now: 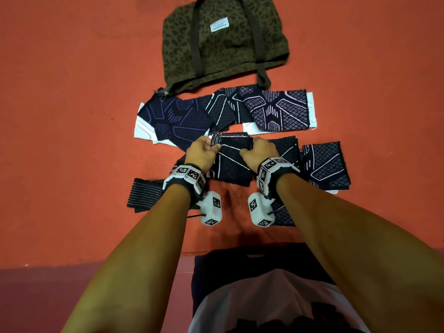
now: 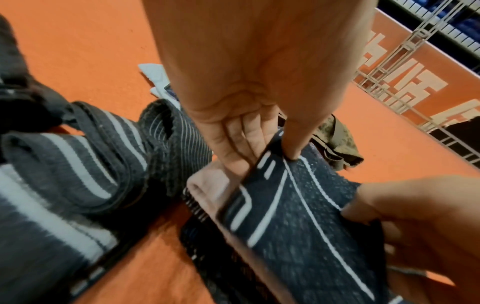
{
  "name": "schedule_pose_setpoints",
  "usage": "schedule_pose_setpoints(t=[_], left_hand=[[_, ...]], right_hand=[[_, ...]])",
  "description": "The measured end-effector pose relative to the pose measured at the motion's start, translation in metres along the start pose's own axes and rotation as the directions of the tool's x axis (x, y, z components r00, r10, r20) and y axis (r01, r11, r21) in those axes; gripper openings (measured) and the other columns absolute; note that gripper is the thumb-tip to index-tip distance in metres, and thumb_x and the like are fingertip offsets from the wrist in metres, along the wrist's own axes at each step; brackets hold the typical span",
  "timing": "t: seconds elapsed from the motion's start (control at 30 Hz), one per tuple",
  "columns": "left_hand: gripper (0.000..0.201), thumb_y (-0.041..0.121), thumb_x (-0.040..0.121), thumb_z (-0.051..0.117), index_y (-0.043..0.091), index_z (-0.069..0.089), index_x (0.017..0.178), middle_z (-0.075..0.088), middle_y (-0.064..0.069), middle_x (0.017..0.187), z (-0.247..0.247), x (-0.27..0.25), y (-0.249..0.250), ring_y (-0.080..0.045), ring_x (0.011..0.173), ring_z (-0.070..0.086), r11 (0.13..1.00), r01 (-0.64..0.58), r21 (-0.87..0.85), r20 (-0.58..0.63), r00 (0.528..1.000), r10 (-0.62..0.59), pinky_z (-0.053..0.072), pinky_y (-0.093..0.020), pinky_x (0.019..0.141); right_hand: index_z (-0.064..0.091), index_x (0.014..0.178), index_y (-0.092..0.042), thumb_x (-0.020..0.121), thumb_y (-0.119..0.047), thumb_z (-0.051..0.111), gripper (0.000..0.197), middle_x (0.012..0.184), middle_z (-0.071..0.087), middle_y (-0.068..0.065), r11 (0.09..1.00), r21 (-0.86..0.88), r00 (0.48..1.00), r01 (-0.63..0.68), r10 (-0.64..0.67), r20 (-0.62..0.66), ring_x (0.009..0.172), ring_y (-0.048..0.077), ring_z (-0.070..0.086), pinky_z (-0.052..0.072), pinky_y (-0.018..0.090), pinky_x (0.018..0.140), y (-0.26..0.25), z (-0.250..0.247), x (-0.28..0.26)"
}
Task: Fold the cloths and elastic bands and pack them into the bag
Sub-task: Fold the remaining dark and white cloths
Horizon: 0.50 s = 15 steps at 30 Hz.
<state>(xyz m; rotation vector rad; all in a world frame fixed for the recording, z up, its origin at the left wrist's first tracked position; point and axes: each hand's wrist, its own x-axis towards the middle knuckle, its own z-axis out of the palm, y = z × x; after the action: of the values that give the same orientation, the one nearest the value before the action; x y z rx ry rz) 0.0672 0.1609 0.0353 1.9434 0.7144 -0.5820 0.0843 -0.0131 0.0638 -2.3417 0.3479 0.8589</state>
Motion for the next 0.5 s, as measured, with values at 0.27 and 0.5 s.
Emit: schedule_pose_setpoints(t=[0.27,0.5], left_hand=[[0.025,0.010,0.086,0.067,0.022,0.046,0.093,0.055,0.002,0.076,-0.010,0.001,0.000,-0.019,0.072,0.057,0.996,-0.072,0.059,-0.109,0.991,0.078,0.053,-0.035,0.076],[0.028,-0.001,0.074,0.069,0.026,0.060,0.076,0.058,0.010,0.066,-0.004,-0.003,0.007,-0.007,0.066,0.056,0.976,-0.158,0.153,0.009,0.987,0.159,0.046,-0.021,0.073]], right_hand=[[0.047,0.118,-0.009,0.084,-0.015,0.067,0.040,0.115,0.052,0.011,0.993,-0.104,0.995,0.050,-0.059,-0.083,0.091,0.028,0.058,0.047,0.033,0.069,-0.010,0.006,0.004],[0.054,0.091,-0.023,0.078,-0.008,0.061,0.021,0.088,0.063,-0.001,0.980,-0.082,0.983,0.183,-0.182,0.020,0.082,0.022,0.063,0.052,0.032,0.072,-0.022,0.007,0.003]])
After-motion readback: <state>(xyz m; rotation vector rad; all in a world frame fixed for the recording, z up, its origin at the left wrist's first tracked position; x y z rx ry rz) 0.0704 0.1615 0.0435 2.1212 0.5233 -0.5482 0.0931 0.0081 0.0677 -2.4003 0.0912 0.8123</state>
